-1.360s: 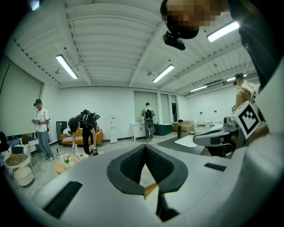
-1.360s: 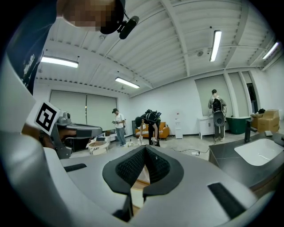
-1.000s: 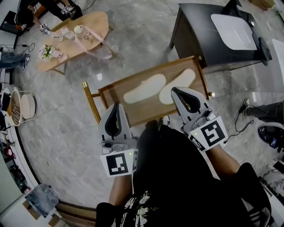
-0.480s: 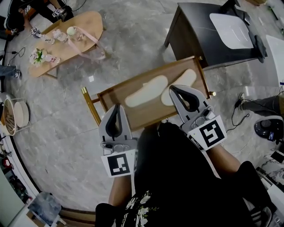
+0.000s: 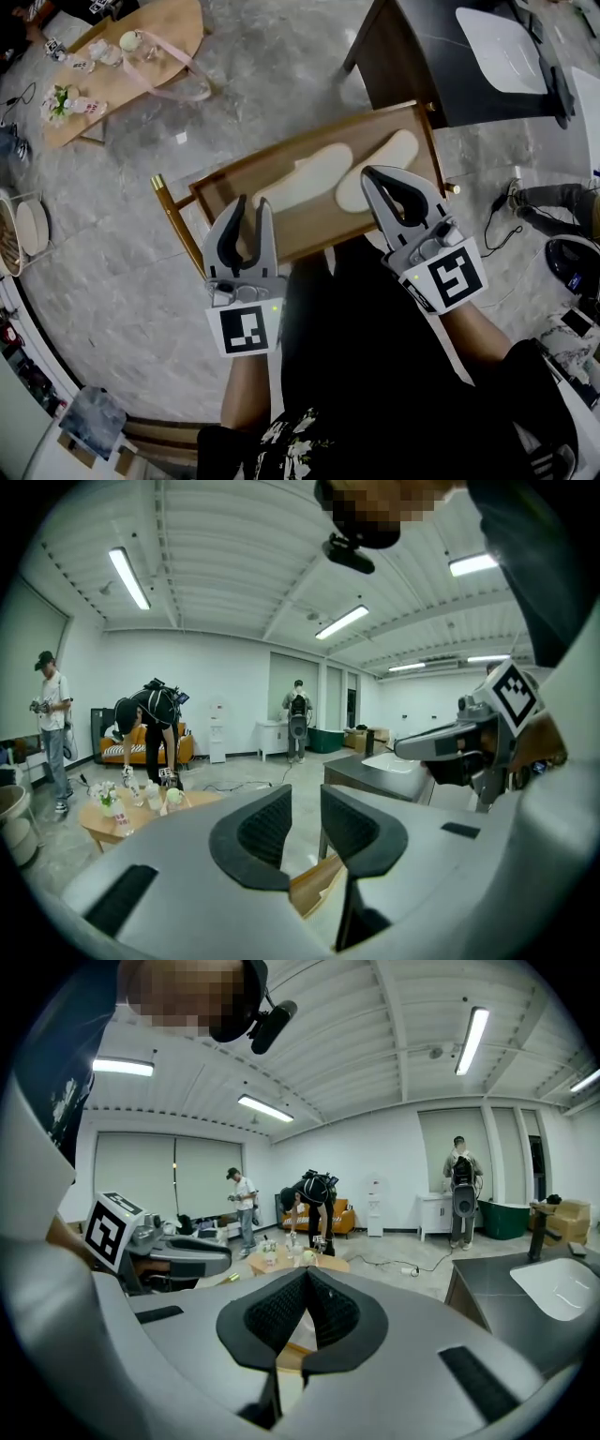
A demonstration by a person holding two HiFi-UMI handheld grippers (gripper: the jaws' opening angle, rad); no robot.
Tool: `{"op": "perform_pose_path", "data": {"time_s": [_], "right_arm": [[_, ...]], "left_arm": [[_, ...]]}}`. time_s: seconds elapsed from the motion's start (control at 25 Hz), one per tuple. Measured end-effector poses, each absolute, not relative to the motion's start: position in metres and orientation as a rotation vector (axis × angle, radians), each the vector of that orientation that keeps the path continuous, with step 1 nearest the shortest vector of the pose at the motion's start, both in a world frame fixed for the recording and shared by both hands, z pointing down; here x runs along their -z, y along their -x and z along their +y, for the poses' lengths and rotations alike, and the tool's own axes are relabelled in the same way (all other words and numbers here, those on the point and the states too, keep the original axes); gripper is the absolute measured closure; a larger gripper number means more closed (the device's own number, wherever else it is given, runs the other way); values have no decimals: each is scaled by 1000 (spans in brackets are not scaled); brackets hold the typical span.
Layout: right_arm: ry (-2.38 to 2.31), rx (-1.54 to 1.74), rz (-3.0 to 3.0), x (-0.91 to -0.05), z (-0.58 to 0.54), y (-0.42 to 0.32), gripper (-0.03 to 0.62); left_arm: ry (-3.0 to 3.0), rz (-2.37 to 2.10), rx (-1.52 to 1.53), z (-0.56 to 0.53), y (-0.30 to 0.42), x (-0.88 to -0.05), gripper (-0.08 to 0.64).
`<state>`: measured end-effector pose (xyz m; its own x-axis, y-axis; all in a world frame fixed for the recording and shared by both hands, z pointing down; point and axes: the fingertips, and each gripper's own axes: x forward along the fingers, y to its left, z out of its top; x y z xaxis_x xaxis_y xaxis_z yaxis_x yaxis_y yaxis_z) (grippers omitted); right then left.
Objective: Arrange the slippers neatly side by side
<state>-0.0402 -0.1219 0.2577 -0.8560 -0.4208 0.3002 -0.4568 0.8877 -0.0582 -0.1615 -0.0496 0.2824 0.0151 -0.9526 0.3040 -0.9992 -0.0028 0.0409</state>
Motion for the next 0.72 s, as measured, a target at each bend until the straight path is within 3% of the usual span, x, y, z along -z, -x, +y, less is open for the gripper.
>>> {"op": "perform_pose_path", "data": {"time_s": [0.72], "right_arm": [[-452, -437, -2600, -368, -116, 33, 601]], "left_arm": [[-2018, -1493, -722, -72, 126, -443, 414]]}}
